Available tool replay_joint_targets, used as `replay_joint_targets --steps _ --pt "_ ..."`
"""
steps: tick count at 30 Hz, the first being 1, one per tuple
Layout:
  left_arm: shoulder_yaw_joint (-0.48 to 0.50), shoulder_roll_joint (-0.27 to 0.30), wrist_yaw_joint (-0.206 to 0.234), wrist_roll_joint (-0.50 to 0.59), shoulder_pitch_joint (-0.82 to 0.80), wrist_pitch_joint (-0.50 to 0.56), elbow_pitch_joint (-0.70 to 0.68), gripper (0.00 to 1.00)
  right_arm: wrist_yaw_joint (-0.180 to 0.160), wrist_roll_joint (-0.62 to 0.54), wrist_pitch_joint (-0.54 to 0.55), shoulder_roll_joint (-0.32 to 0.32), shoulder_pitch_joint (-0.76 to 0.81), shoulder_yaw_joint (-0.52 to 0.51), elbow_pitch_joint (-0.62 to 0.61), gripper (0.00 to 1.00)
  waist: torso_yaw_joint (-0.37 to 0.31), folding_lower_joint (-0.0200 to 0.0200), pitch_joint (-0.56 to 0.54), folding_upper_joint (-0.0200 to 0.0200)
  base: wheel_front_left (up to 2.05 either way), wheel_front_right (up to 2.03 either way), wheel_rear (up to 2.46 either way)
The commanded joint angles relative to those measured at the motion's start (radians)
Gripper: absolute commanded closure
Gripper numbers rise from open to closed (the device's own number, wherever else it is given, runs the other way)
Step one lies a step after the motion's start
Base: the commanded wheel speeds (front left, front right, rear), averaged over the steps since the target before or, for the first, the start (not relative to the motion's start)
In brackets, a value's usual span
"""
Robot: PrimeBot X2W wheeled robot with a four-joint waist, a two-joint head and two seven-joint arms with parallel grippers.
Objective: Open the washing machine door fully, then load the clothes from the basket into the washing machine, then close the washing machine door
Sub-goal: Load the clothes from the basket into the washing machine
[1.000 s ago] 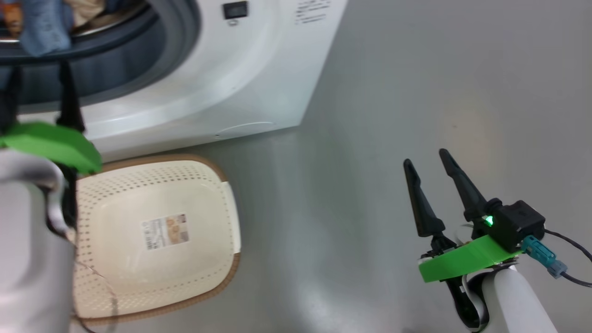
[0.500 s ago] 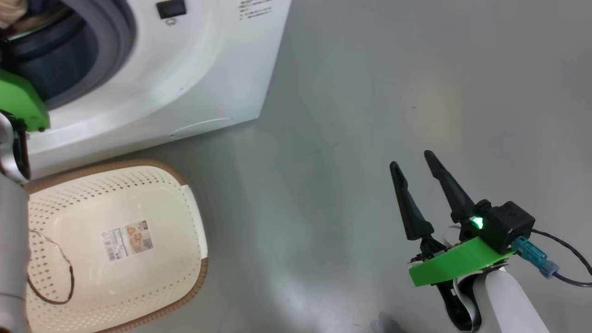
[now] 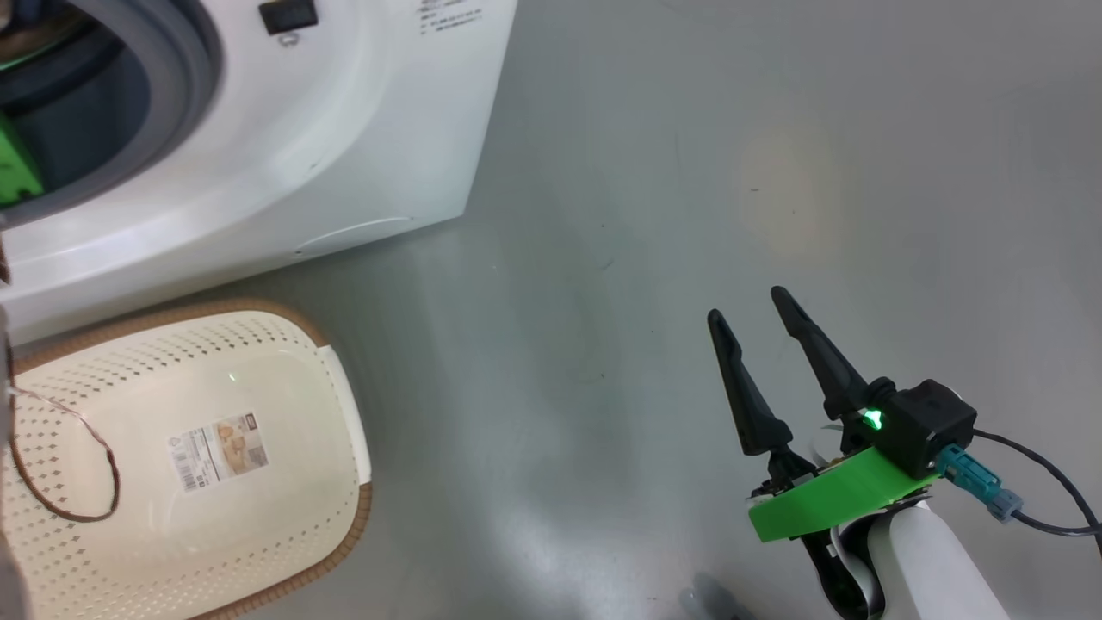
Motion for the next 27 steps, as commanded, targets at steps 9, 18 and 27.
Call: replay_joint_targets --steps 9,18,27 --pt "-0.001 0.104 -0.007 -0.003 -0.123 0.008 0.086 1.00 0.002 -0.030 -0.005 0.001 0.038 0.024 -0.037 0.00 -0.038 0.0000 0.042 0.0000 0.00 0.00 0.00" --pt "0.034 0.156 0.016 -0.043 -0.217 -0.073 0.095 1.00 0.002 -0.031 -0.005 0.001 0.051 0.044 -0.044 0.00 -0.062 0.0000 0.075 0.0000 0.00 0.00 0.00" --pt "0.110 0.202 0.041 -0.114 -0.299 -0.212 0.064 1.00 0.002 -0.032 -0.005 0.001 0.067 0.060 -0.063 0.00 -0.099 0.0000 0.115 0.0000 0.00 0.00 0.00"
